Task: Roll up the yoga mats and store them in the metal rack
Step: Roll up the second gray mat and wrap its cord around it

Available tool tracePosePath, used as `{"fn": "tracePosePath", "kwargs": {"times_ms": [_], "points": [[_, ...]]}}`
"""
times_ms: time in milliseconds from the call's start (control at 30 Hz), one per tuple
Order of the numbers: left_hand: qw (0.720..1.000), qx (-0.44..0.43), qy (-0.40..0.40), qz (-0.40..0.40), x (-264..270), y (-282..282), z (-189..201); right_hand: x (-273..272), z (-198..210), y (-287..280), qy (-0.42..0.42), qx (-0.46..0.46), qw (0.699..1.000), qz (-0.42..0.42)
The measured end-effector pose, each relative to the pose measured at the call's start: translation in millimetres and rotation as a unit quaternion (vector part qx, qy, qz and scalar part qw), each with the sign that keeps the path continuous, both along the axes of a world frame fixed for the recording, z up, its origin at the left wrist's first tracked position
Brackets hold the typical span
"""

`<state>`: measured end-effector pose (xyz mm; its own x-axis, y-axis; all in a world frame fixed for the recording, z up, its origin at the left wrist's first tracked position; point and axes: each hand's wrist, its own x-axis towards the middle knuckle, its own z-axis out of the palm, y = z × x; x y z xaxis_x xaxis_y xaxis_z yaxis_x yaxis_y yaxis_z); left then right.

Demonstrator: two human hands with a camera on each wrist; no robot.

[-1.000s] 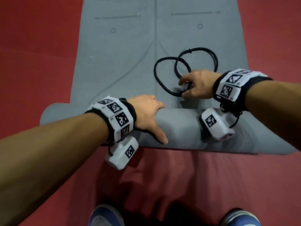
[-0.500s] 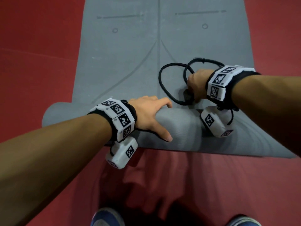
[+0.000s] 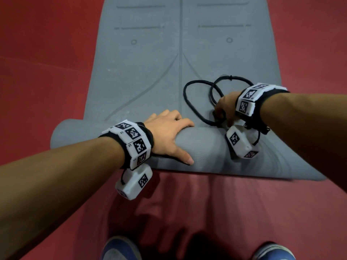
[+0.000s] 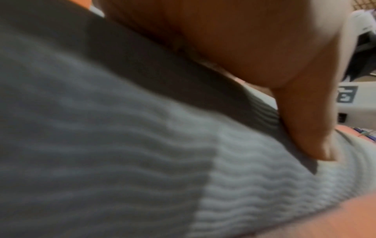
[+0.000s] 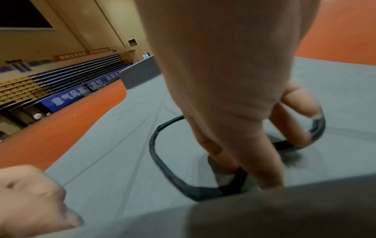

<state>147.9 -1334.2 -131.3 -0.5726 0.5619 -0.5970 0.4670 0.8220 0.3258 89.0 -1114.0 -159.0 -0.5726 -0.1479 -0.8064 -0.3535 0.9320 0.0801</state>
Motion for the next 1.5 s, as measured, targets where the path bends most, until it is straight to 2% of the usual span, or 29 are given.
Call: {"fn": "tracePosePath", "kwargs": {"times_ms": [100, 267, 367, 433, 534, 567, 634, 667, 700, 734, 800, 867, 967, 1034, 1067, 1100, 1134, 1200, 1234, 1267, 1300, 1334, 1401, 1501], "points": [[1.0, -0.001, 0.011, -0.002, 3.8, -1.5, 0.2, 5.4, 0.0, 6.3, -0.013, 0.013, 0.998, -0.052], [1.0, 0.003, 0.023, -0.007, 4.4, -3.6, -3.6, 7.9, -3.0, 13.3, 0.075, -0.03, 0.99, -0.114], [1.0, -0.005, 0.017, -0.005, 0.0, -2.8, -2.3, 5.5, 0.8, 12.8, 0.101, -0.09, 0.975, -0.174], [1.0, -0.005, 0.016, -0.003, -3.6, -2.3, -1.4, 3.5, 3.7, 17.3, 0.122, -0.145, 0.955, -0.228], [0.999, 0.012, 0.011, 0.029, -11.7, -3.9, 1.5, 1.0, 15.6, 17.8, 0.17, -0.25, 0.893, -0.333], [0.999, 0.013, 0.016, 0.039, -14.4, -4.5, 2.8, -0.1, 23.8, 14.8, 0.172, -0.303, 0.856, -0.381], [0.997, 0.012, 0.052, 0.051, -18.1, -4.8, 4.8, -3.3, 42.6, 4.6, 0.138, -0.419, 0.757, -0.482], [0.995, 0.02, 0.077, 0.066, -19.9, -3.9, 6.2, -3.7, 50.6, -0.5, 0.103, -0.447, 0.735, -0.499], [0.99, 0.033, 0.103, 0.09, -21.4, -2.6, 7.8, -1.6, 56.4, -6.7, 0.055, -0.456, 0.745, -0.484], [0.985, 0.044, 0.131, 0.106, -23.6, -0.2, 9.2, 4.2, 62.7, -14.0, 0.001, -0.447, 0.777, -0.443], [0.98, 0.034, 0.177, 0.089, -29.0, 4.1, 12.0, 20.2, 68.6, -28.9, -0.101, -0.393, 0.851, -0.335], [0.978, -0.003, 0.201, 0.056, -33.3, 5.8, 12.9, 44.3, 74.6, -49.0, -0.181, -0.316, 0.9, -0.239], [0.972, -0.049, 0.226, 0.04, -31.6, 7.3, 10.7, 79.4, 70.0, -76.8, -0.251, -0.238, 0.932, -0.111], [0.969, -0.064, 0.235, 0.039, -30.1, 10.3, 10.2, 93.5, 67.8, -90.7, -0.314, -0.207, 0.926, 0.008], [0.968, -0.064, 0.238, 0.038, -30.4, 11.6, 10.5, 95.0, 66.6, -92.0, -0.326, -0.216, 0.92, 0.011], [0.968, -0.064, 0.237, 0.04, -30.4, 12.3, 11.4, 92.3, 68.4, -89.4, -0.322, -0.245, 0.913, -0.04], [0.97, -0.065, 0.232, 0.042, -30.8, 12.3, 13.3, 86.4, 71.4, -85.0, -0.276, -0.288, 0.911, -0.104], [0.973, -0.068, 0.214, 0.048, -32.0, 11.6, 17.3, 68.2, 80.8, -72.9, -0.06, -0.38, 0.906, -0.178], [0.974, -0.071, 0.207, 0.052, -32.7, 11.1, 18.7, 58.6, 82.4, -67.1, 0.047, -0.412, 0.887, -0.203], [0.975, -0.072, 0.202, 0.055, -33.0, 10.6, 18.6, 52.1, 82.5, -61.8, 0.116, -0.42, 0.872, -0.224], [0.976, -0.071, 0.198, 0.056, -32.7, 10.7, 18.9, 47.3, 78.4, -55.9, 0.154, -0.399, 0.876, -0.223], [0.977, -0.069, 0.196, 0.054, -31.4, 11.0, 18.8, 44.3, 74.0, -49.4, 0.163, -0.35, 0.899, -0.205], [0.979, -0.071, 0.188, 0.027, -27.3, 11.7, 17.8, 39.8, 62.1, -34.7, 0.09, -0.257, 0.946, -0.173], [0.986, -0.089, 0.135, -0.035, -25.0, 7.7, 16.2, 40.7, 62.1, -28.5, -0.025, -0.234, 0.954, -0.187]]}}
